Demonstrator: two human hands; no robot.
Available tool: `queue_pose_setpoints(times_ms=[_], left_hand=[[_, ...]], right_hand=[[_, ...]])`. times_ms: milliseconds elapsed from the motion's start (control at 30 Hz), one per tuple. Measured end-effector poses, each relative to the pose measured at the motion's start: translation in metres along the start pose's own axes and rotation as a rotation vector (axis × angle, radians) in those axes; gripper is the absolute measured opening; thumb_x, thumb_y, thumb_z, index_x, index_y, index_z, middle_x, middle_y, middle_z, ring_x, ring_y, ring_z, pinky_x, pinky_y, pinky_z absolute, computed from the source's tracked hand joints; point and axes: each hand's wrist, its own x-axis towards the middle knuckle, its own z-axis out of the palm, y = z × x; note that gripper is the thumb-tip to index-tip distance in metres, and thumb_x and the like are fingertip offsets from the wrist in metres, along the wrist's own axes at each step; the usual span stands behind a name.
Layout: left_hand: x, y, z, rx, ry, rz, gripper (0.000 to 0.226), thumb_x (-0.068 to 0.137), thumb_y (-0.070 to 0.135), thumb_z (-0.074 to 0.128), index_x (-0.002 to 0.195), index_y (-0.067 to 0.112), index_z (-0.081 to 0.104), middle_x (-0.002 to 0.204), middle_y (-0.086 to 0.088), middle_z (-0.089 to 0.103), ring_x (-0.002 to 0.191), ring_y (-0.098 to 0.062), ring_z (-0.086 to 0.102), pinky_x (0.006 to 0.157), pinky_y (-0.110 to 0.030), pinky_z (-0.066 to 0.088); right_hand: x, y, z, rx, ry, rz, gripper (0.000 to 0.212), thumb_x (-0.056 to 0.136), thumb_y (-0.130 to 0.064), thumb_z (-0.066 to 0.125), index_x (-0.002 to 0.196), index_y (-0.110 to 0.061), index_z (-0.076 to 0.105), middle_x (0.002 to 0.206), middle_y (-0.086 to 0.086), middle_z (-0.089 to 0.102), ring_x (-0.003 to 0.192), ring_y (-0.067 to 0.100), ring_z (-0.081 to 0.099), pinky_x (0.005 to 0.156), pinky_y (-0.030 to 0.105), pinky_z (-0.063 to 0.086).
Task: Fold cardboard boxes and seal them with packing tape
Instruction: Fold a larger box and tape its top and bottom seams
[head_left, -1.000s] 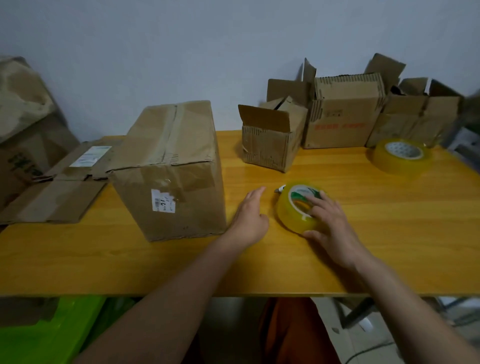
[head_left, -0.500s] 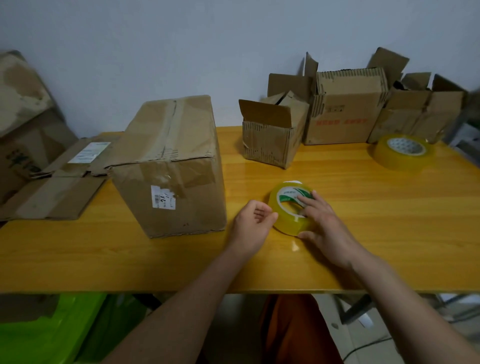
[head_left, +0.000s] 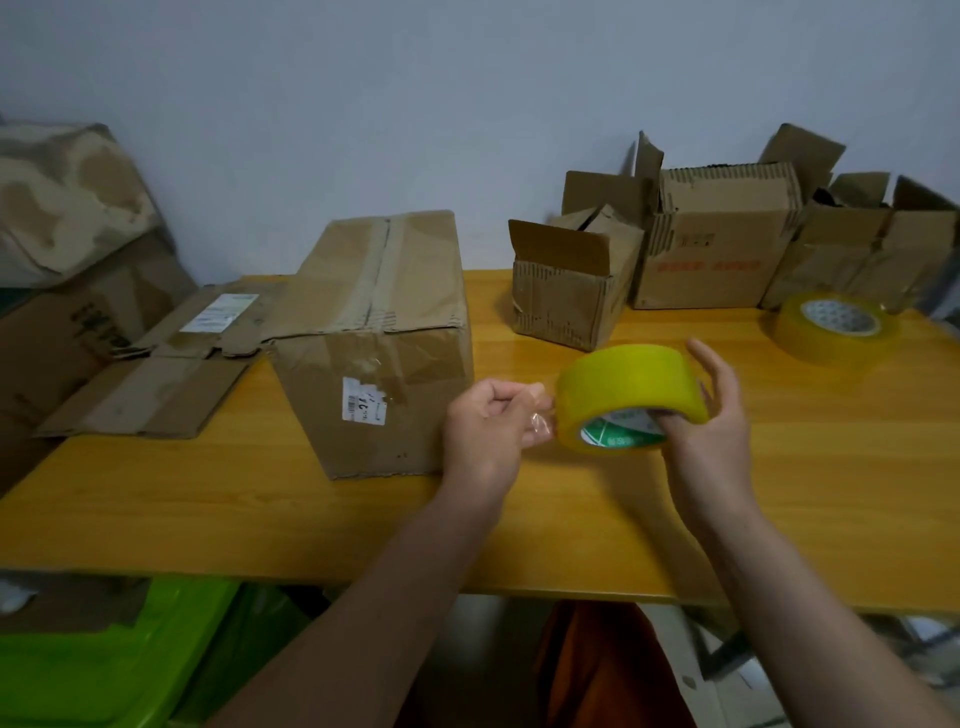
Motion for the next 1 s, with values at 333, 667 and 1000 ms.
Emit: queue_pose_setpoints(times_ms=[333, 667, 1000], left_hand=[[-0.023, 0.032, -0.037, -0.016, 0.120, 0.058, 0.006, 0.090, 0.003, 0.063, 0.085, 0.005, 0.064, 0.076, -0.009, 0.072, 0.065, -0.014, 0.071, 0.056, -0.021, 0.056], [-0.033, 0.047, -0.103, 0.059, 0.186, 0.082, 0.005, 0.089, 0.003, 0.065, 0.090, 0.007, 0.062, 0.097, -0.013, 0.069, 0.087, -0.021, 0.070, 0.067, -0.022, 0.057], [-0.036, 0.058, -0.143, 0.081, 0.200, 0.009, 0.017, 0.083, 0.000, 0.069, 0.096, 0.011, 0.068, 0.078, 0.000, 0.073, 0.068, -0.006, 0.068, 0.065, -0.018, 0.054]], right_hand=[[-0.008, -0.008, 0.040, 0.250, -0.072, 0.184, 0.038, 0.083, 0.004, 0.065, 0.117, -0.010, 0.059, 0.106, 0.016, 0.067, 0.094, 0.030, 0.067, 0.076, 0.043, 0.058], [-0.007, -0.025, 0.047, -0.166, 0.018, -0.092, 0.047, 0.089, 0.005, 0.053, 0.133, -0.012, 0.049, 0.117, 0.010, 0.054, 0.101, 0.021, 0.053, 0.081, 0.028, 0.045], [-0.015, -0.049, 0.066, -0.197, -0.136, -0.296, 0.045, 0.086, 0.011, 0.050, 0.116, -0.023, 0.044, 0.097, -0.008, 0.051, 0.085, 0.005, 0.050, 0.070, 0.030, 0.046]])
